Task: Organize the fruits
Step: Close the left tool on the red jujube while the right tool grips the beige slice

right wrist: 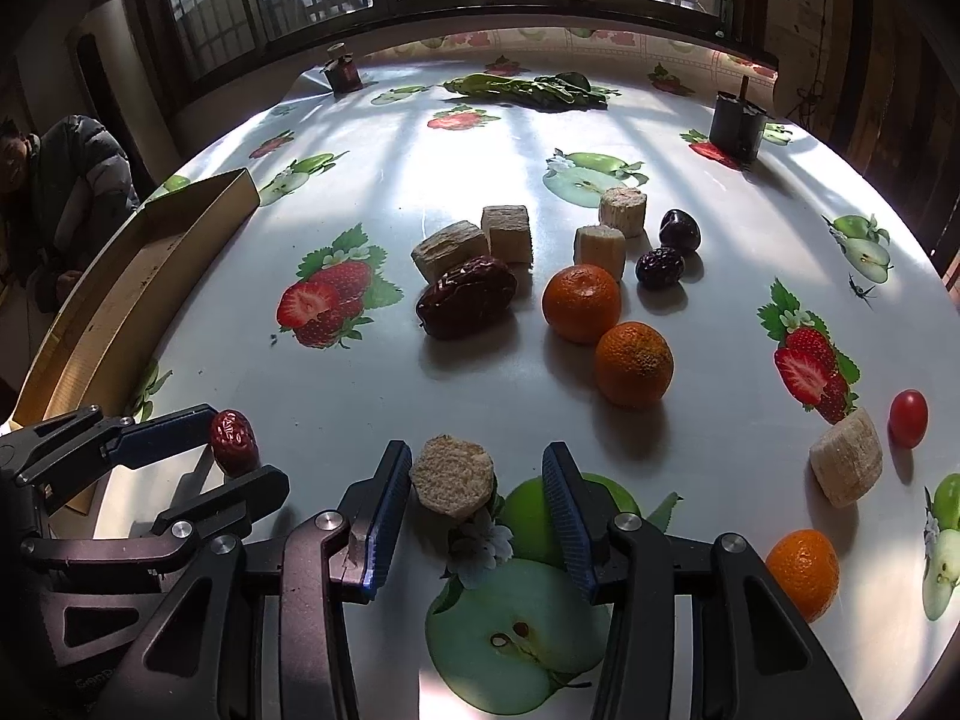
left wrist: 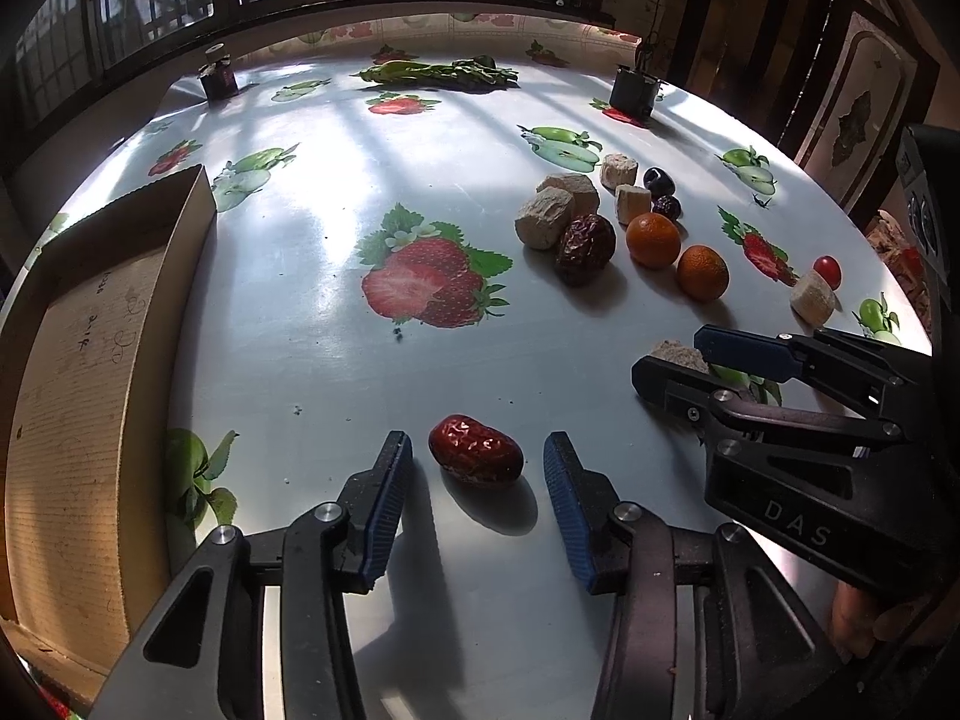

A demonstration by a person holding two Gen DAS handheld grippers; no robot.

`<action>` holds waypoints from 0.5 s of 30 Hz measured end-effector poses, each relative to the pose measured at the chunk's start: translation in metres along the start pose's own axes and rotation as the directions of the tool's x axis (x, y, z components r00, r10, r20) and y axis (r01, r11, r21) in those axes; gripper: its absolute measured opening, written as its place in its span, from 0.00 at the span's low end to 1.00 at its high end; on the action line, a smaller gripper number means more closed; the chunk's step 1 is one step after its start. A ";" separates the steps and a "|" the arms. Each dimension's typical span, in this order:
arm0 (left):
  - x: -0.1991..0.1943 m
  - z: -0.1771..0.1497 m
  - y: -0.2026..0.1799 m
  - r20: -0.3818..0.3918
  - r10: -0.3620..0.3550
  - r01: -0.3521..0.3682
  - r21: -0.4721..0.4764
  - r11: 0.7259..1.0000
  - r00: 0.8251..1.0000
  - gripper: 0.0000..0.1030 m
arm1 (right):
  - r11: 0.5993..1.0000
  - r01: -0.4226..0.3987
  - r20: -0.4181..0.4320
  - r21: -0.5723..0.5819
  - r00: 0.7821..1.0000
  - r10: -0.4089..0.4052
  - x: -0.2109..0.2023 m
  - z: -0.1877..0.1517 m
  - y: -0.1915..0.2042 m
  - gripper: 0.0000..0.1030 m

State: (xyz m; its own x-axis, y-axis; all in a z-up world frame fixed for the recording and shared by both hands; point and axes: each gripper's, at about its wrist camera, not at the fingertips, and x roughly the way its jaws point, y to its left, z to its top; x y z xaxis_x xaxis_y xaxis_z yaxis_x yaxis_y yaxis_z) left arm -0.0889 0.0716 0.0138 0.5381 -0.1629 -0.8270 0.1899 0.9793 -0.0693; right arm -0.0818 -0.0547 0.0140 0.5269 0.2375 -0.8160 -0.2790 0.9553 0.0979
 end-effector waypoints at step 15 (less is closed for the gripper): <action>-0.029 -0.007 -0.003 0.079 0.036 -0.037 0.013 0.999 0.996 0.29 | 1.000 0.024 0.050 0.005 0.998 -0.024 -0.025 -0.005 0.007 0.29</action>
State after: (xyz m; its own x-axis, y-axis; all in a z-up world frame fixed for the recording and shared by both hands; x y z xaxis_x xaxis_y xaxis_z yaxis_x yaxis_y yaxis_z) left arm -0.1112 0.0738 0.0342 0.6079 -0.1369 -0.7822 0.1810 0.9830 -0.0315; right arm -0.1009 -0.0549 0.0328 0.5727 0.2228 -0.7889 -0.2625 0.9615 0.0810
